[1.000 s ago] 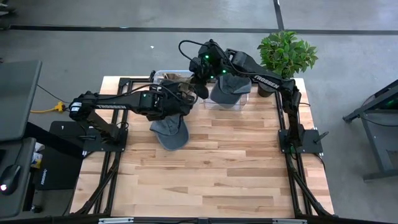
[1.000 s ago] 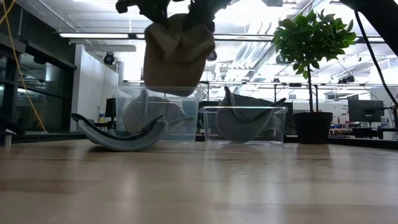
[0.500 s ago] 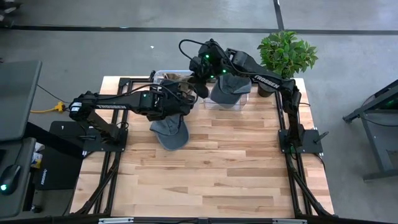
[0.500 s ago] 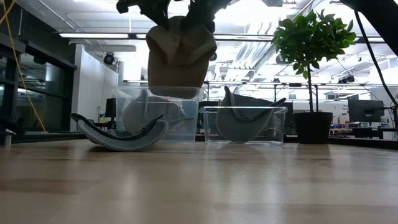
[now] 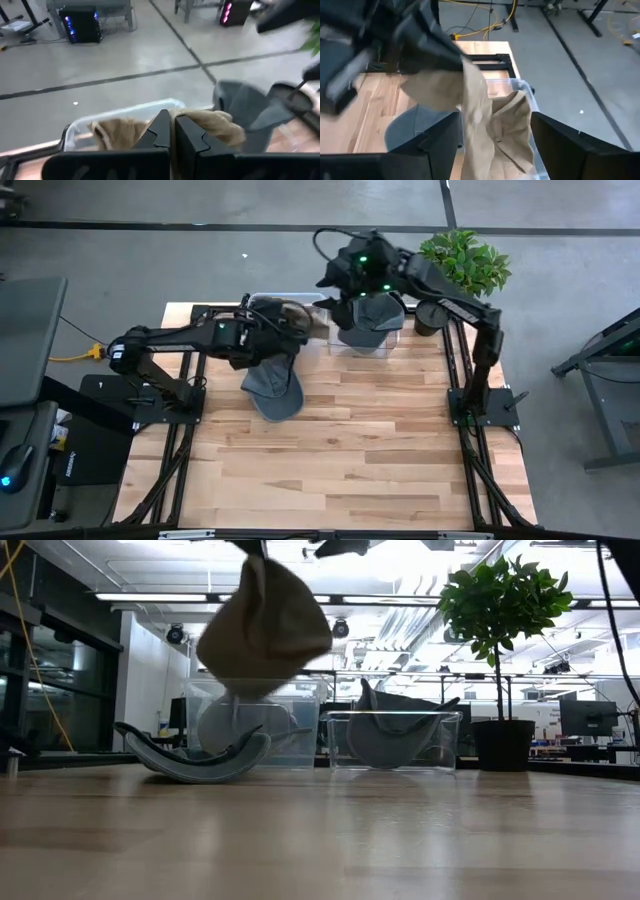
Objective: Pick & Place hat
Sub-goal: Put the brown cap into the white bin
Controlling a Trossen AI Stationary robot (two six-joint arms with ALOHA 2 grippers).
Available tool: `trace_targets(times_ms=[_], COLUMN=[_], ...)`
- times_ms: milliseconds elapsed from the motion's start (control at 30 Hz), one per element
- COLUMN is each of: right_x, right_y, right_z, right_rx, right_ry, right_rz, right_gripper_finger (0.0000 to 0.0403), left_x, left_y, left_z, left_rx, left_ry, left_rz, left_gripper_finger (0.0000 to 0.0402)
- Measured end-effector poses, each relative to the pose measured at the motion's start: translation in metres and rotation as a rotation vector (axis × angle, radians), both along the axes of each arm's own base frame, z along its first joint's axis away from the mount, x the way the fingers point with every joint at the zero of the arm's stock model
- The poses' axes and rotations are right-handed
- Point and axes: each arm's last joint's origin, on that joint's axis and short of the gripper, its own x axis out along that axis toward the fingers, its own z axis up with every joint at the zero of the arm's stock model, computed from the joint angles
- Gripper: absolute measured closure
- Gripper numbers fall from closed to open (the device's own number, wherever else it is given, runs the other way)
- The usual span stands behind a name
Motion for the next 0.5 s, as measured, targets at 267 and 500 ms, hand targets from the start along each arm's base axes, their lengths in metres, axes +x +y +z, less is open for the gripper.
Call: trace_targets(times_ms=[267, 500], right_x=[-0.043, -0.069], right_y=[0.017, 0.028], right_z=[0.024, 0.023], right_rx=[-0.026, -0.002], right_ry=[0.045, 0.189], right_rz=[-0.057, -0.056], right_gripper_finger=[0.0169, 0.0167], left_x=[-0.012, -0.017], left_y=[0.015, 0.053], left_z=[0.043, 0.043], left_rx=[-0.037, -0.188], left_ry=[-0.134, -0.156], left_rz=[0.004, -0.025], left_gripper_finger=[0.0401, 0.0401])
